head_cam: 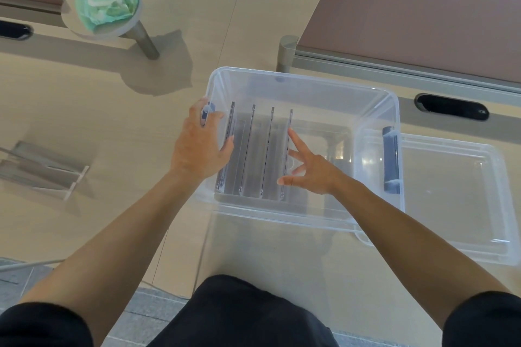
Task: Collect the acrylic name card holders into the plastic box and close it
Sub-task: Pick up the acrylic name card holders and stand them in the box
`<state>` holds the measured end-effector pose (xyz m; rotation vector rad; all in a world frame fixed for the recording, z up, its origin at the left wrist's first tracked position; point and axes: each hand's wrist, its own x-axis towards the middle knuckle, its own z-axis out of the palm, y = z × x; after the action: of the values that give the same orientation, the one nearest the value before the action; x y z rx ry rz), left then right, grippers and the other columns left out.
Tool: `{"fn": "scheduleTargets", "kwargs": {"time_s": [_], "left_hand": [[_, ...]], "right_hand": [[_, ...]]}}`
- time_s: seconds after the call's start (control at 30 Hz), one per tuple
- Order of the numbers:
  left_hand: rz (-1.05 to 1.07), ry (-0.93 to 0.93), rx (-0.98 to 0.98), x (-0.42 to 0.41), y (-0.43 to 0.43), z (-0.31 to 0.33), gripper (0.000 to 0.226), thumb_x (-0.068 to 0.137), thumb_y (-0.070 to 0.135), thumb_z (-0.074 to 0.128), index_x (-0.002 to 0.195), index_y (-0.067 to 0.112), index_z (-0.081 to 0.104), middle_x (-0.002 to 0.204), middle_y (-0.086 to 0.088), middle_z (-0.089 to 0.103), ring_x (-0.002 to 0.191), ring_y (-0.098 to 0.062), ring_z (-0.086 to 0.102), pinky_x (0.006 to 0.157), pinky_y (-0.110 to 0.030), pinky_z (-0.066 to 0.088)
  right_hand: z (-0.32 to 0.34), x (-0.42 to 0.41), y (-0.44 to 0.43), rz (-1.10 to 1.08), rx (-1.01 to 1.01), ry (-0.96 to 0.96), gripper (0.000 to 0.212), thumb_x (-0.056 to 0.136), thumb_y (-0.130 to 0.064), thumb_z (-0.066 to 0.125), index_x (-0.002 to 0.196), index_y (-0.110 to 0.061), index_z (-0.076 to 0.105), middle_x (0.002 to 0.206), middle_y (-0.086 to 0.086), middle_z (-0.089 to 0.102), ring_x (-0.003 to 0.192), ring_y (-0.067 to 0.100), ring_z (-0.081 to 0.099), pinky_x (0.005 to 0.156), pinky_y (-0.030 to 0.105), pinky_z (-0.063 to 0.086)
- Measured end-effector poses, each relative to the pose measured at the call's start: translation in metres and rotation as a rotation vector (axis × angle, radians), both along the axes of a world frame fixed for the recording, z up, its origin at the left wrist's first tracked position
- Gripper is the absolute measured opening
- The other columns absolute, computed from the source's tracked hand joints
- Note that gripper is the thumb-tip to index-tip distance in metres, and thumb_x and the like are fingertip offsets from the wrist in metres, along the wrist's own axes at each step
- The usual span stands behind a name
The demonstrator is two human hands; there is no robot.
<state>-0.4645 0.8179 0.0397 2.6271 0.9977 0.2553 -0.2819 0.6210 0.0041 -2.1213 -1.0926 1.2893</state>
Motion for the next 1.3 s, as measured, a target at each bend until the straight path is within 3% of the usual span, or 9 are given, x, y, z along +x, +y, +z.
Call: {"fn": "scheduleTargets", "kwargs": {"time_s": [0.1, 0.17, 0.27, 0.33, 0.5, 0.67, 0.87, 1.07, 1.3], "left_hand": [[-0.007, -0.044, -0.071, -0.001, 0.002, 0.000, 0.049, 0.085, 0.036, 0.067, 0.127, 0.016, 0.051, 0.148, -0.008, 0.029, 0.120, -0.029, 0.049, 0.082, -0.040, 0.051], [0.007, -0.116, -0.162, -0.006, 0.003, 0.003, 0.047, 0.087, 0.036, 0.066, 0.128, 0.019, 0.051, 0.144, -0.006, 0.034, 0.122, -0.028, 0.047, 0.091, -0.038, 0.046], [0.081, -0.224, -0.239, -0.020, 0.003, 0.014, 0.041, 0.088, 0.034, 0.064, 0.126, 0.022, 0.055, 0.130, -0.004, 0.050, 0.118, -0.025, 0.050, 0.099, -0.035, 0.043], [0.136, -0.237, -0.289, -0.036, 0.001, 0.025, 0.038, 0.090, 0.033, 0.062, 0.126, 0.022, 0.058, 0.124, 0.001, 0.058, 0.116, -0.020, 0.052, 0.095, -0.027, 0.037], [0.188, -0.306, -0.495, -0.103, 0.007, 0.049, 0.015, 0.091, 0.027, 0.062, 0.106, 0.026, 0.065, 0.089, 0.018, 0.064, 0.081, -0.001, 0.061, 0.075, -0.023, 0.043], [0.155, -0.295, -0.487, -0.202, 0.025, 0.054, 0.007, 0.090, 0.027, 0.062, 0.088, 0.034, 0.063, 0.081, 0.019, 0.064, 0.074, 0.001, 0.060, 0.073, -0.024, 0.045], [0.232, -0.276, -0.540, -0.297, 0.046, 0.056, 0.005, 0.092, 0.026, 0.060, 0.092, 0.029, 0.064, 0.085, 0.015, 0.063, 0.077, -0.006, 0.060, 0.067, -0.011, 0.038], [0.499, -0.338, -0.595, -0.333, 0.067, 0.043, 0.013, 0.090, 0.031, 0.054, 0.094, 0.026, 0.065, 0.096, 0.003, 0.069, 0.089, -0.021, 0.064, 0.083, -0.034, 0.051], [0.765, -0.333, -0.608, -0.330, 0.099, 0.009, 0.056, 0.088, 0.043, 0.061, 0.135, 0.017, 0.047, 0.131, -0.004, 0.053, 0.114, -0.022, 0.055, 0.091, -0.034, 0.047]], "right_hand": [[0.007, 0.001, 0.001, -0.027, 0.017, -0.126, 0.103, 0.075, -0.072, 0.062, 0.153, -0.051, -0.003, 0.153, -0.004, 0.044, 0.099, 0.017, 0.070, 0.101, 0.047, 0.050], [0.018, 0.003, 0.007, -0.029, 0.062, -0.282, 0.081, 0.085, -0.069, 0.053, 0.153, -0.041, 0.020, 0.134, -0.004, 0.058, 0.088, 0.012, 0.067, 0.093, 0.046, 0.055], [0.049, 0.003, 0.025, -0.013, 0.169, -0.439, 0.046, 0.095, -0.055, 0.051, 0.130, -0.026, 0.061, 0.106, -0.006, 0.067, 0.084, 0.009, 0.061, 0.087, 0.041, 0.056], [0.071, -0.008, 0.039, 0.004, 0.230, -0.462, 0.038, 0.097, -0.050, 0.052, 0.115, -0.022, 0.070, 0.097, -0.006, 0.069, 0.082, 0.010, 0.061, 0.084, 0.037, 0.055], [0.109, -0.071, 0.075, 0.043, 0.320, -0.456, 0.025, 0.096, -0.041, 0.059, 0.101, -0.021, 0.073, 0.089, -0.006, 0.068, 0.072, 0.009, 0.059, 0.078, 0.030, 0.052], [0.133, -0.166, 0.114, 0.067, 0.283, -0.476, 0.025, 0.096, -0.037, 0.060, 0.100, -0.017, 0.074, 0.094, -0.003, 0.072, 0.083, 0.012, 0.065, 0.080, 0.027, 0.051], [0.148, -0.249, 0.172, 0.221, 0.268, -0.557, 0.022, 0.095, -0.036, 0.061, 0.095, -0.017, 0.072, 0.090, -0.004, 0.069, 0.078, 0.008, 0.057, 0.075, 0.024, 0.043], [0.142, -0.280, 0.235, 0.355, 0.222, -0.568, 0.023, 0.095, -0.038, 0.060, 0.102, -0.020, 0.073, 0.101, 0.000, 0.071, 0.082, 0.013, 0.060, 0.085, 0.032, 0.050], [0.110, -0.283, 0.338, 0.485, 0.287, -0.474, 0.024, 0.093, -0.039, 0.062, 0.098, -0.017, 0.071, 0.097, 0.002, 0.069, 0.092, 0.019, 0.062, 0.091, 0.040, 0.050]]}}
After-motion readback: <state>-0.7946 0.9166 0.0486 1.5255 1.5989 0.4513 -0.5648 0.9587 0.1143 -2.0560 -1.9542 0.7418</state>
